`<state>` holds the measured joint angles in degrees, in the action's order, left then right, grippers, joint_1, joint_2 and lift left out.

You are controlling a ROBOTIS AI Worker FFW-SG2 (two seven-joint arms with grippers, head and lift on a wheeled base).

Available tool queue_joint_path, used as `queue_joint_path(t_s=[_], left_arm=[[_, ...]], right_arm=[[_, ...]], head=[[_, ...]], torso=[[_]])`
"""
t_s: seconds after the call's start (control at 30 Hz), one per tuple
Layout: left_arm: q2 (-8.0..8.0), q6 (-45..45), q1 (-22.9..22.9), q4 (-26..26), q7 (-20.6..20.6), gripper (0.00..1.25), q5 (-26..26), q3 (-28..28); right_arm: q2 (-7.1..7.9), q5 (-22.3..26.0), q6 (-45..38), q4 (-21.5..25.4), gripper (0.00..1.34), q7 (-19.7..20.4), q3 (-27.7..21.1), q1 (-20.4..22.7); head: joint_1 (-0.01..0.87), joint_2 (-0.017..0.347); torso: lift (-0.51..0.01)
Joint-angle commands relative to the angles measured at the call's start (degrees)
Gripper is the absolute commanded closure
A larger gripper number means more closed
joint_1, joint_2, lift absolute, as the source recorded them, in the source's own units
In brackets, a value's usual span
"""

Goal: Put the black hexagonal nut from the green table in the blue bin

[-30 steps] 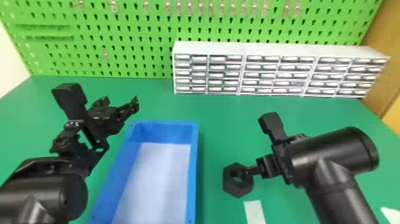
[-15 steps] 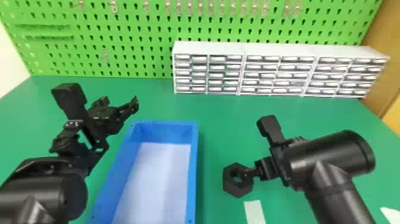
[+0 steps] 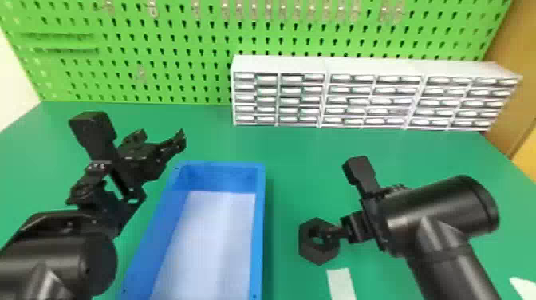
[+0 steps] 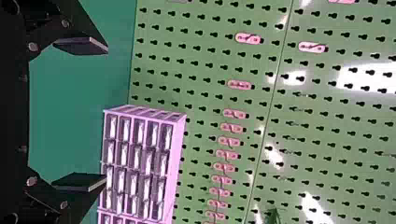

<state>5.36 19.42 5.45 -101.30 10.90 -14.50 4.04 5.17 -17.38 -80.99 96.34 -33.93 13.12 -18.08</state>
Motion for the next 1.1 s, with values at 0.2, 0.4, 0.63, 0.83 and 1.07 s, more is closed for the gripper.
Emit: queue_joint_path(t_s=[0.2,0.4,0.63,0.83,1.07], left_arm=[[0.0,0.0,0.0,0.05,0.0,0.29,0.0,0.0],[0.0,0.0,0.0,0.05,0.0,0.29,0.0,0.0],[0.0,0.0,0.0,0.05,0.0,0.29,0.0,0.0],[0.0,-0.09,0.0,0.05,0.0,0.29,0.0,0.0],[0.0,0.0,0.0,0.05,0.0,0.29,0.0,0.0]], right_arm=[[0.02,-0.02,1.1,-1.24,0.11,0.0,0.24,0.42],[0.02,-0.28,1.45,-1.85,0.11,0.0,0.06,0.68],[0.1,-0.72,1.54,-2.2,0.11,0.0,0.06,0.77],[0.1,-0.72,1.54,-2.38,0.11,0.0,0.15,0.77],[0.1,-0.72,1.72,-2.47,0.11,0.0,0.15,0.77]], head=[[0.666,0.032],[0.666,0.032],[0.666,0.032],[0.666,0.032],[0.666,0.032]], torso=[[-0.1],[-0.1],[-0.1],[-0.1],[-0.1]])
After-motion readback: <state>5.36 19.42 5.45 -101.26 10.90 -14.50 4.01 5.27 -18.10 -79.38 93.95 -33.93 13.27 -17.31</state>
